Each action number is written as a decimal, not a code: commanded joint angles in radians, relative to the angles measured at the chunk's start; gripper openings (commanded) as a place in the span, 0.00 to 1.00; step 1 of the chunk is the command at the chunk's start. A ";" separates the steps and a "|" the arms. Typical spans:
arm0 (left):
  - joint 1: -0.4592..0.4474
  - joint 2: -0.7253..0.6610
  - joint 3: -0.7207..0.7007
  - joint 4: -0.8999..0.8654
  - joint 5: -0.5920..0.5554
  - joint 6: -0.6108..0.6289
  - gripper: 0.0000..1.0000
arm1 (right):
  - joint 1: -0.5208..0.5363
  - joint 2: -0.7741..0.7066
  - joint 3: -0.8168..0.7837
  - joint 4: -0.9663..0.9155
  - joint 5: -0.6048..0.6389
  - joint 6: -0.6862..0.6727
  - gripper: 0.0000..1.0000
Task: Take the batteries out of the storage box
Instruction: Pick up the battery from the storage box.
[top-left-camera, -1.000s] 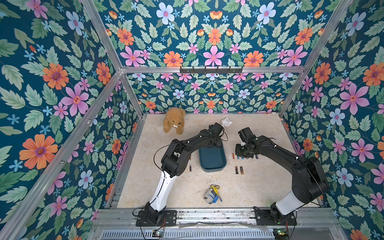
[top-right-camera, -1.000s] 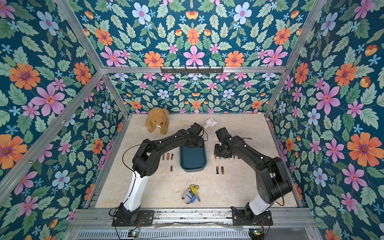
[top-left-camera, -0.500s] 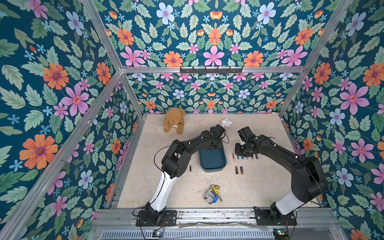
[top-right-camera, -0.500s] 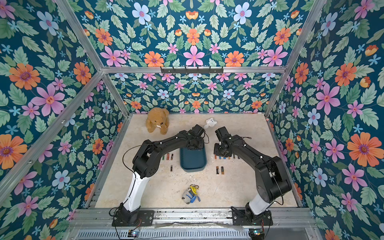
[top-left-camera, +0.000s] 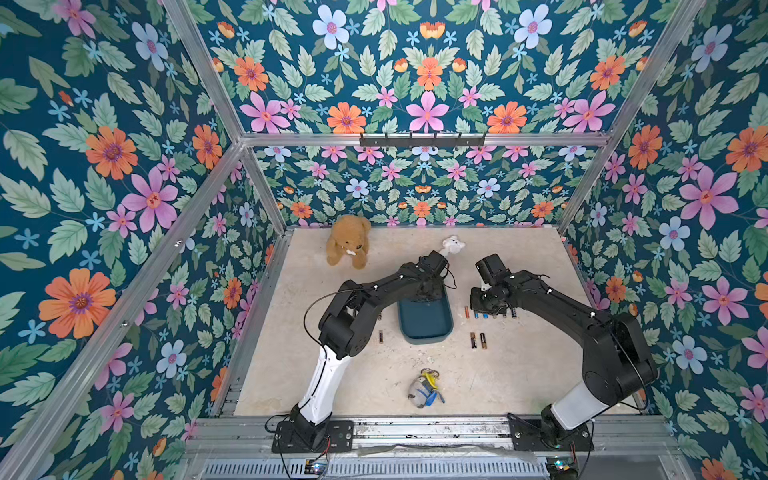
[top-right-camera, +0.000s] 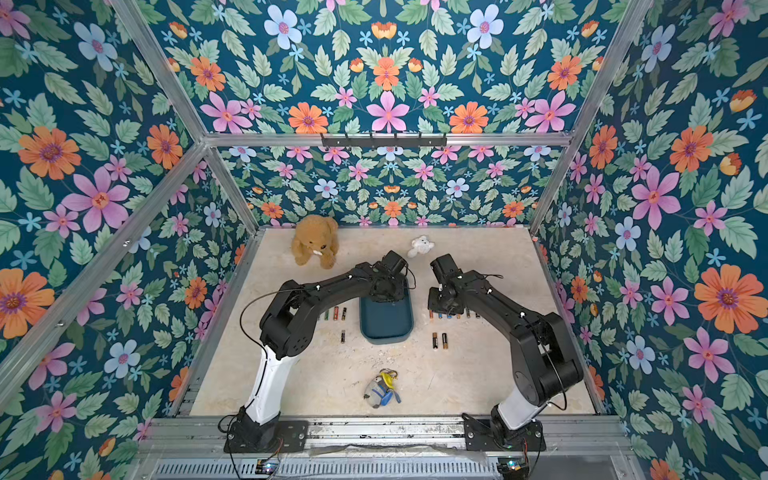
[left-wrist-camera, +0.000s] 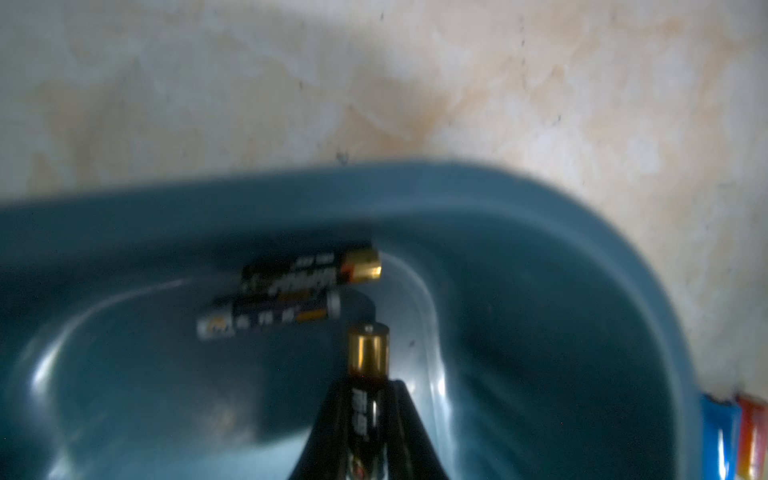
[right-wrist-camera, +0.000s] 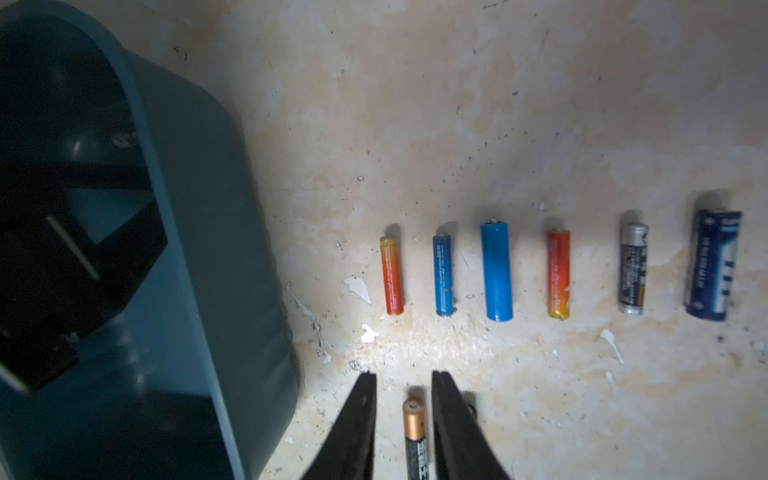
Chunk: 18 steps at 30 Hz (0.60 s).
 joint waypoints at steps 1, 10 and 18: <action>-0.001 -0.043 -0.007 -0.028 0.008 0.033 0.18 | 0.001 -0.006 0.009 0.005 0.003 0.005 0.29; -0.002 -0.180 -0.087 -0.038 0.003 0.047 0.18 | 0.002 0.004 0.030 0.010 0.002 0.014 0.29; 0.019 -0.347 -0.224 -0.036 -0.015 0.049 0.19 | 0.014 0.021 0.060 0.006 -0.005 0.022 0.29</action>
